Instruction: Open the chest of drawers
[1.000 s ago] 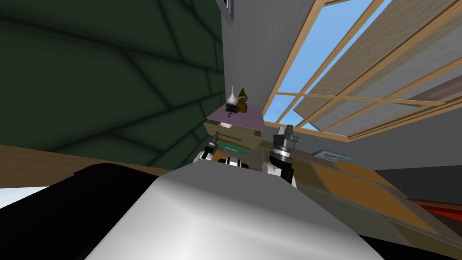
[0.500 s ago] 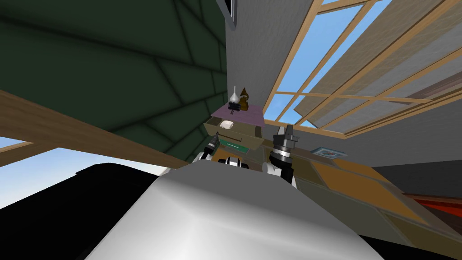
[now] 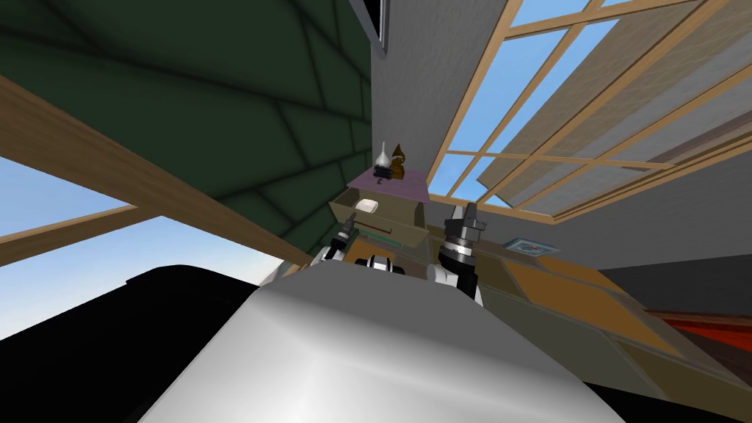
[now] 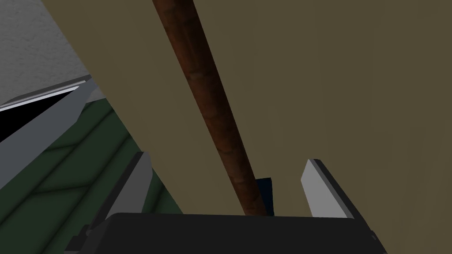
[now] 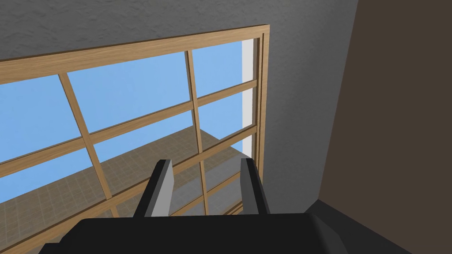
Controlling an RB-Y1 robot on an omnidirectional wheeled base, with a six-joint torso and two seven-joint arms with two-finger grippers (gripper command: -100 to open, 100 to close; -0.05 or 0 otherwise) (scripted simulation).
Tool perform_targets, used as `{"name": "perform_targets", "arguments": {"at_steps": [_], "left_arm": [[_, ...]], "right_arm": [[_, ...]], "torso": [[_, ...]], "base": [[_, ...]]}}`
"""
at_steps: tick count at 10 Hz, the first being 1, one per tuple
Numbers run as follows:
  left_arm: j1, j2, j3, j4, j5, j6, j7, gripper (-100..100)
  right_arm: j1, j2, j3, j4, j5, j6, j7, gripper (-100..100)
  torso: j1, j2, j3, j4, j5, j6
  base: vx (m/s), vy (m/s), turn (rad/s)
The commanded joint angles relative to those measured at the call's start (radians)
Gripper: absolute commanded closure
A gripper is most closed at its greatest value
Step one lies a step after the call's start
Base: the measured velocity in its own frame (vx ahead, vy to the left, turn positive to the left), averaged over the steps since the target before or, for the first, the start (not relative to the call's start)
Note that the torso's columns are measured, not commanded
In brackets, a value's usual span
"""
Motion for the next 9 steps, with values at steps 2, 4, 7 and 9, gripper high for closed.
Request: {"name": "perform_targets", "arguments": {"at_steps": [2, 4, 7, 9], "left_arm": [[0.015, 0.027, 0.000, -0.091, 0.001, 0.077, 0.025, -100], [0.022, 0.041, 0.000, -0.141, 0.002, 0.119, 0.038, -100], [0.035, 0.049, -0.002, -0.170, 0.001, 0.150, 0.046, -100], [0.037, 0.050, -0.003, -0.169, 0.001, 0.157, 0.046, 0]], "right_arm": [[0.000, 0.000, 0.000, 0.000, 0.000, 0.000, 0.000, 0], [0.000, 0.000, 0.000, 0.000, 0.000, 0.000, 0.000, 0], [0.000, 0.000, 0.000, 0.000, 0.000, 0.000, 0.000, 0], [0.000, 0.000, 0.000, 0.000, 0.000, 0.000, 0.000, 0]], "torso": [[0.000, 0.010, 0.006, 0.003, 0.000, 0.000], [-0.001, 0.012, 0.008, 0.004, 0.000, 0.000], [-0.004, 0.013, 0.008, 0.008, -0.003, 0.000], [-0.002, 0.012, 0.007, 0.005, -0.002, 0.000]], "base": [[0.009, -0.003, -0.018], [-0.012, -0.008, -0.013], [-0.009, -0.007, -0.009], [0.000, 0.000, 0.000]]}}
